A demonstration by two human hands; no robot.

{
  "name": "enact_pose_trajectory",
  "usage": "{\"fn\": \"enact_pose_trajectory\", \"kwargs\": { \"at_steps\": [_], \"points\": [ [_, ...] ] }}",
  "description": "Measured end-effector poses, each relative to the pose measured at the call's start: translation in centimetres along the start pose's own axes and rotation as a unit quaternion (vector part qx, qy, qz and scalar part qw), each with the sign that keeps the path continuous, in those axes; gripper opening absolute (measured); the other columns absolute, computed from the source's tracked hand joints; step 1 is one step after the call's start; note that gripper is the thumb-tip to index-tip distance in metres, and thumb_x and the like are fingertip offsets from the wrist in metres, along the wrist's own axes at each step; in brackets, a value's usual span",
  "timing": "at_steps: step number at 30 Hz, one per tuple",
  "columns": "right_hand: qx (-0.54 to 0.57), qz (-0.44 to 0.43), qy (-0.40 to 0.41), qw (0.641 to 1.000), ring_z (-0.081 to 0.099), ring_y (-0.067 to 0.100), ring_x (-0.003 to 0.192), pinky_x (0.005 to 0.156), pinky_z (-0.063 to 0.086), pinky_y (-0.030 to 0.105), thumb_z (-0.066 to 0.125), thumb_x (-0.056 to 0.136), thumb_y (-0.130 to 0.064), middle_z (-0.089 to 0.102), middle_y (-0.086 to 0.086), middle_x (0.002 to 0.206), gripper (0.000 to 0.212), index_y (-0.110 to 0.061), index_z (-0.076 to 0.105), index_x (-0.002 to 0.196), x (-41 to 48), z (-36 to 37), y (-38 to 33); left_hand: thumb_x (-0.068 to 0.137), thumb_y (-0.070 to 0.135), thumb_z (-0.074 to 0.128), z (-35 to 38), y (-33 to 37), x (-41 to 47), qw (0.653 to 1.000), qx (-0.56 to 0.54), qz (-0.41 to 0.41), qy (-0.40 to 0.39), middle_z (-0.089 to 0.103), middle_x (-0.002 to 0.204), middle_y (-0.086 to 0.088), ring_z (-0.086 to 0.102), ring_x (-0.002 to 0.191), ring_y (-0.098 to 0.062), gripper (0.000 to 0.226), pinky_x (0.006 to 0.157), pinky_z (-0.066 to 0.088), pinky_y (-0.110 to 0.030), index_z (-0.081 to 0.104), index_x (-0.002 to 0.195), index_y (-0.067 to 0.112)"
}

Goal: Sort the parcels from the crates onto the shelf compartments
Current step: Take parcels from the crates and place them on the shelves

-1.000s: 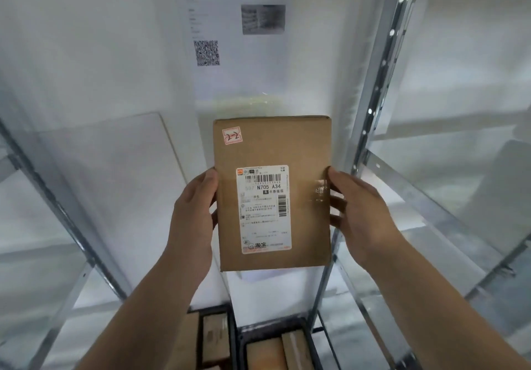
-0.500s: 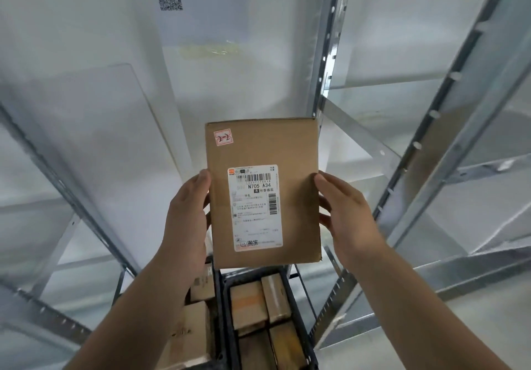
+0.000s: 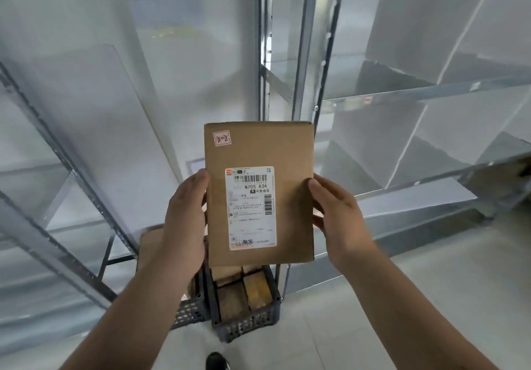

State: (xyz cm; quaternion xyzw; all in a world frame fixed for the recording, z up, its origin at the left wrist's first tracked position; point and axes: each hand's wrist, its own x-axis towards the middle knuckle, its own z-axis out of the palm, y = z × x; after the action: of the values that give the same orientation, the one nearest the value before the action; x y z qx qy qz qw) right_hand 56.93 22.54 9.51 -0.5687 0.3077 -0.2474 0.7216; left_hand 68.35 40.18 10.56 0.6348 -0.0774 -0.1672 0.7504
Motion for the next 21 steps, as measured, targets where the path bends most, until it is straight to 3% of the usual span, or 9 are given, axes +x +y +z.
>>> {"fn": "enact_pose_trajectory", "kwargs": {
  "at_steps": [3, 5, 9, 11, 14, 17, 21],
  "points": [
    [0.008, -0.004, 0.047, 0.999, 0.068, 0.019, 0.118, 0.109, 0.052, 0.049, 0.065, 0.104, -0.031, 0.075, -0.007, 0.122, 0.015, -0.031, 0.071, 0.117, -2.8, -4.6, -0.6, 0.085, 0.064, 0.058, 3.3, -0.7, -2.9, 0.999, 0.004, -0.004, -0.038, 0.078, 0.104, 0.009, 0.067, 0.119, -0.025, 0.032, 0.111, 0.048, -0.058, 0.077, 0.085, 0.038],
    [0.013, -0.009, 0.079, 0.997, 0.068, 0.021, 0.120, 0.109, 0.053, 0.049, 0.066, 0.103, -0.032, 0.074, -0.005, 0.125, 0.028, -0.025, 0.070, 0.130, -4.1, -7.5, -0.8, 0.095, 0.061, 0.058, 5.4, -1.6, -4.0, 0.998, 0.000, -0.004, -0.059, 0.078, 0.106, 0.010, 0.066, 0.123, -0.023, 0.030, 0.111, 0.047, -0.056, 0.077, 0.096, 0.037],
    [0.031, -0.023, 0.136, 0.990, 0.067, 0.021, 0.121, 0.100, 0.052, 0.041, 0.065, 0.105, -0.030, 0.074, 0.000, 0.127, 0.035, -0.019, 0.068, 0.138, -6.8, -13.1, -1.1, 0.106, 0.053, 0.051, 10.0, -3.0, -5.8, 0.993, 0.019, -0.007, -0.119, 0.079, 0.102, 0.011, 0.068, 0.116, -0.020, 0.033, 0.093, 0.051, -0.044, 0.075, 0.111, 0.030],
    [0.049, -0.030, 0.166, 0.985, 0.068, 0.019, 0.118, 0.093, 0.052, 0.035, 0.066, 0.105, -0.027, 0.075, -0.001, 0.123, 0.028, -0.021, 0.071, 0.132, -7.9, -15.8, -1.2, 0.107, 0.053, 0.049, 12.4, -3.3, -6.9, 0.986, 0.042, -0.003, -0.160, 0.080, 0.102, 0.011, 0.069, 0.115, -0.019, 0.035, 0.099, 0.051, -0.046, 0.079, 0.100, 0.036],
    [0.079, -0.039, 0.214, 0.973, 0.071, 0.018, 0.116, 0.094, 0.057, 0.038, 0.067, 0.104, -0.023, 0.078, -0.002, 0.116, 0.017, -0.025, 0.074, 0.119, -9.1, -19.3, -1.3, 0.107, 0.053, 0.049, 16.0, -3.7, -8.2, 0.976, 0.064, -0.001, -0.209, 0.080, 0.100, 0.010, 0.070, 0.113, -0.021, 0.039, 0.108, 0.048, -0.051, 0.080, 0.084, 0.044],
    [0.100, -0.046, 0.265, 0.958, 0.071, 0.020, 0.112, 0.100, 0.056, 0.043, 0.068, 0.103, -0.020, 0.079, 0.000, 0.114, 0.021, -0.021, 0.075, 0.122, -10.2, -22.0, -1.7, 0.106, 0.053, 0.050, 19.1, -4.3, -8.9, 0.966, 0.069, -0.007, -0.249, 0.080, 0.103, 0.007, 0.071, 0.114, -0.023, 0.037, 0.112, 0.047, -0.057, 0.081, 0.090, 0.040],
    [0.102, -0.061, 0.301, 0.946, 0.071, 0.021, 0.115, 0.092, 0.055, 0.038, 0.065, 0.104, -0.019, 0.079, 0.001, 0.115, 0.018, -0.023, 0.075, 0.118, -10.7, -24.4, -2.2, 0.108, 0.048, 0.049, 22.6, -5.1, -8.5, 0.951, 0.076, -0.015, -0.301, 0.080, 0.103, 0.004, 0.071, 0.113, -0.022, 0.038, 0.105, 0.052, -0.050, 0.080, 0.099, 0.028]
  ]
}}
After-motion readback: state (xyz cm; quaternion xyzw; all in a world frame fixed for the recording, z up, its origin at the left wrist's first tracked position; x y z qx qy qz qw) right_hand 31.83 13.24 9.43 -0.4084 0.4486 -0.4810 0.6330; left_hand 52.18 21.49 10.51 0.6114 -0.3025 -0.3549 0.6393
